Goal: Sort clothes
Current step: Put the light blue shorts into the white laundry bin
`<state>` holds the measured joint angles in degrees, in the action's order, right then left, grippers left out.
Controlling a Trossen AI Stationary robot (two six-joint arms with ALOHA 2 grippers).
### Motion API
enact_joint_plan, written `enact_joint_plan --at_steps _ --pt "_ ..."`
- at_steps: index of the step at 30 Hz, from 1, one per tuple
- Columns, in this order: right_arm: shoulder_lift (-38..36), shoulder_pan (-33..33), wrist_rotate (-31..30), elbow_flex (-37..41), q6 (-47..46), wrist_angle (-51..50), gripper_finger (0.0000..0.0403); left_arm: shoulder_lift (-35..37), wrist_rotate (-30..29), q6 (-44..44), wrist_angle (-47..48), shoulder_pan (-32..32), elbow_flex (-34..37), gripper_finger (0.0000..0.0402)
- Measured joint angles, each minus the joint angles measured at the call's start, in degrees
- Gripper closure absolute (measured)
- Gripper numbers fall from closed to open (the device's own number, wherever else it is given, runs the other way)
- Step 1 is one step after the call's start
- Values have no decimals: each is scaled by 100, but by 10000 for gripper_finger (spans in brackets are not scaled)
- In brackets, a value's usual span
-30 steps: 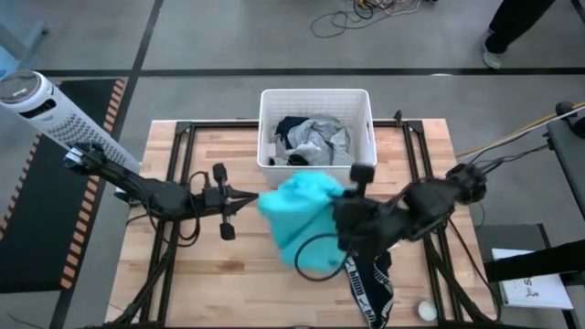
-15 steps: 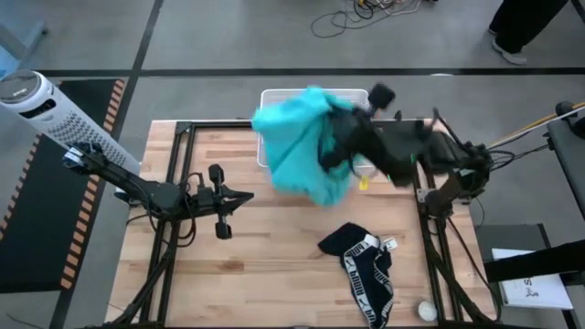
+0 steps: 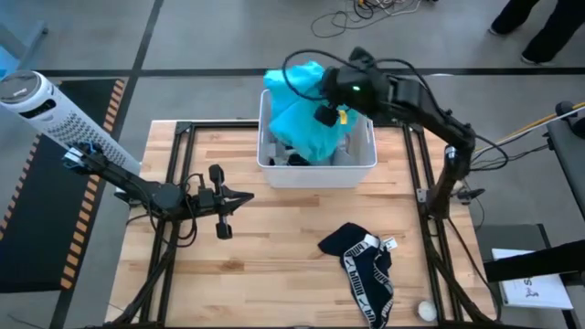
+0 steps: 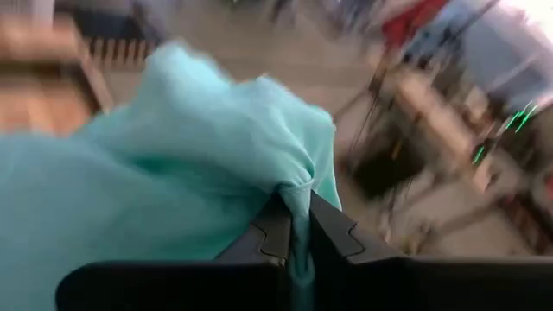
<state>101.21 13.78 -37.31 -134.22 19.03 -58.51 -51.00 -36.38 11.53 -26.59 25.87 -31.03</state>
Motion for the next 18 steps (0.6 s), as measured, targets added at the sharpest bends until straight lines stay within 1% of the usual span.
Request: enact_joint_plan --at_steps 3,6,10,13,16,18 --pt "227 424 339 72 -566 -1069 403 0 0 2 8 -1 0 401" --pt "450 728 906 361 -946 -1615 403 0 0 2 22 0 0 401" --pt "675 1014 1823 1097 -1098 -1454 403 0 0 0 23 2 0 402" --pt "889 1171 2439 1702 -1101 -1039 403 -2 2 0 28 2 0 402" --pt "1185 1304 2904 2165 -1096 -749 403 -2 2 -7 40 2 0 401" --pt "1389 1371 3071 2379 -1096 -578 403 -2 1 -16 64 2 2 402"
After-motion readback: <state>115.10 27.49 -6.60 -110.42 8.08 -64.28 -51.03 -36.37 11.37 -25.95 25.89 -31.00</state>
